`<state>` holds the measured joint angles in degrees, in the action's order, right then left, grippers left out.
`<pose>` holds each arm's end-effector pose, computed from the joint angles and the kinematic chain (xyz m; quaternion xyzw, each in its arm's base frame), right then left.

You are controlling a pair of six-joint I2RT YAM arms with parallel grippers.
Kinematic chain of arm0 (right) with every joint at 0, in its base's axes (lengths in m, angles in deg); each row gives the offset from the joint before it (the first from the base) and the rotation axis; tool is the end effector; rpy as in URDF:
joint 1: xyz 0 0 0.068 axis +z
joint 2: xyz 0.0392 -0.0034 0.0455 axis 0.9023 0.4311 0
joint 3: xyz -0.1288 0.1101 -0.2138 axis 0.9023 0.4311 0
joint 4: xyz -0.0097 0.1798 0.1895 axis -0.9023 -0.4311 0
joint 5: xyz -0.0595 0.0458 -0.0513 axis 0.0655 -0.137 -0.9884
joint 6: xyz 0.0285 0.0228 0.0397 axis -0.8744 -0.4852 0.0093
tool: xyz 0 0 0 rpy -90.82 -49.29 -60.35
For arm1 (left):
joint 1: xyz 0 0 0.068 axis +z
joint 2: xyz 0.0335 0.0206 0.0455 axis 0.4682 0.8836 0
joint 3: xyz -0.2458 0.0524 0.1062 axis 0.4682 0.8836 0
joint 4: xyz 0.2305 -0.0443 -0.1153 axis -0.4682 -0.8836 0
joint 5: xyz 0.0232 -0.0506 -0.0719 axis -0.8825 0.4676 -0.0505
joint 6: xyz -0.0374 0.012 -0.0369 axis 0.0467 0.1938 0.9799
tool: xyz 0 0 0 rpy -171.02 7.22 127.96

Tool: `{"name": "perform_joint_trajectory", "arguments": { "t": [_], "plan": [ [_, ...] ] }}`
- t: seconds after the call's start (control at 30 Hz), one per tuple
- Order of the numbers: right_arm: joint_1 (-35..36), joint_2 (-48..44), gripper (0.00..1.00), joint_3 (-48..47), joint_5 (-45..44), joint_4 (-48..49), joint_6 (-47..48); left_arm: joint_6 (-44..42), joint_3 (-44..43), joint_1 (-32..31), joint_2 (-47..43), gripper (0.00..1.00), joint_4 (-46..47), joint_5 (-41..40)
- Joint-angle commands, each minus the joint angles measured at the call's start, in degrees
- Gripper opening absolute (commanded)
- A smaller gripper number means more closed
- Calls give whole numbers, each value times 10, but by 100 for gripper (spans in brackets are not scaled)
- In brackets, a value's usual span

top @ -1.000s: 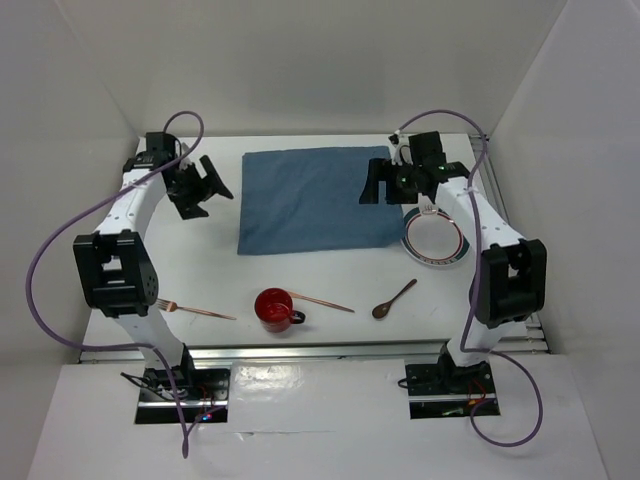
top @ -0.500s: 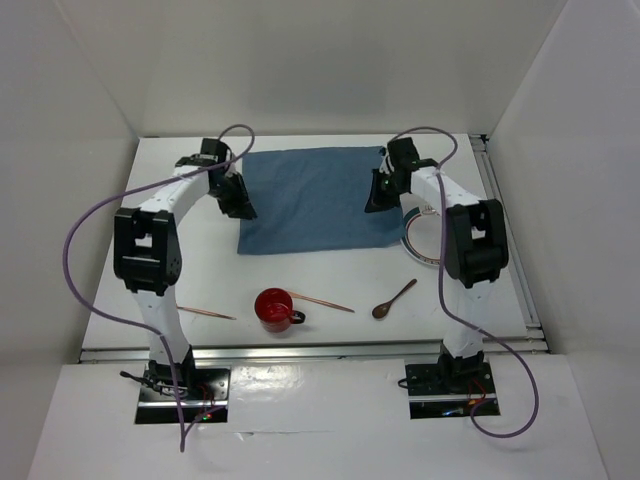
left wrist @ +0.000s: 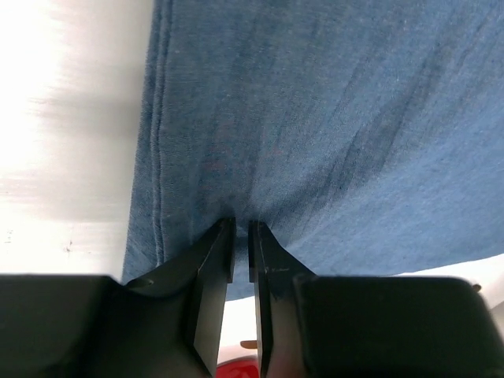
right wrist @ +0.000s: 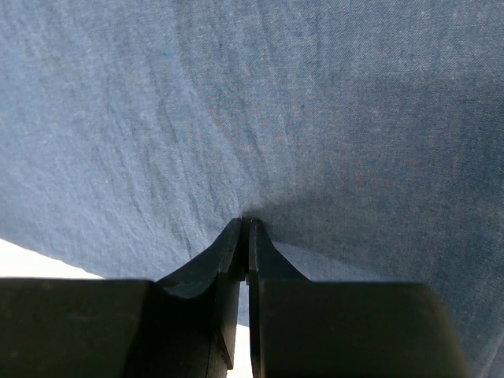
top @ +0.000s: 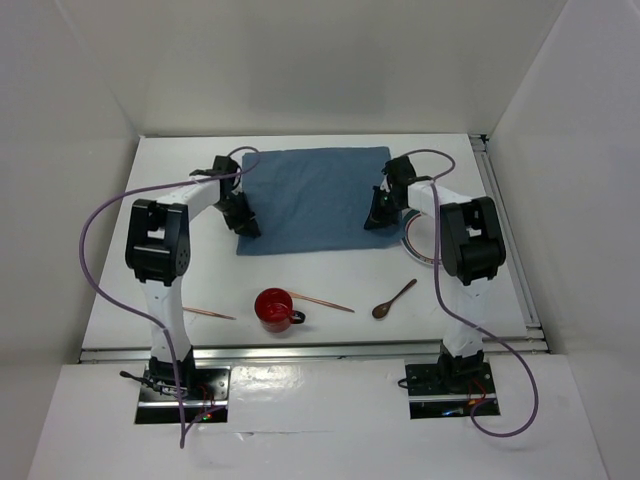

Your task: Set the dinner table for one person

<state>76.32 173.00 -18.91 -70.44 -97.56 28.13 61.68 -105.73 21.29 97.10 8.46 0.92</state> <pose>0.4182 0.0979 0.1505 0.0466 0.9621 0.1961 0.1836 0.4279 -0.0572 0.1577 -0.2412 0.9494 -0.1604 0.1214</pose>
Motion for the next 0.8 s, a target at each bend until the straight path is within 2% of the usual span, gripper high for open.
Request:
{"name": "perform_joint_trajectory", "arguments": {
  "t": [0.0, 0.5, 0.7, 0.77],
  "plan": [
    [13, -21, 8, 50, 6, 20, -9, 6, 30, 11, 0, 32, -7, -43],
    [43, -109, 8, 181, -7, 37, -30, -10, 113, 29, -77, 32, -18, -79],
    [43, -121, 10, 186, -14, 30, -30, -10, 125, 29, -97, 32, -18, -91],
    [43, -128, 11, 172, -20, 23, -30, -16, 125, 29, -109, 38, -23, -91]
  ]
}}
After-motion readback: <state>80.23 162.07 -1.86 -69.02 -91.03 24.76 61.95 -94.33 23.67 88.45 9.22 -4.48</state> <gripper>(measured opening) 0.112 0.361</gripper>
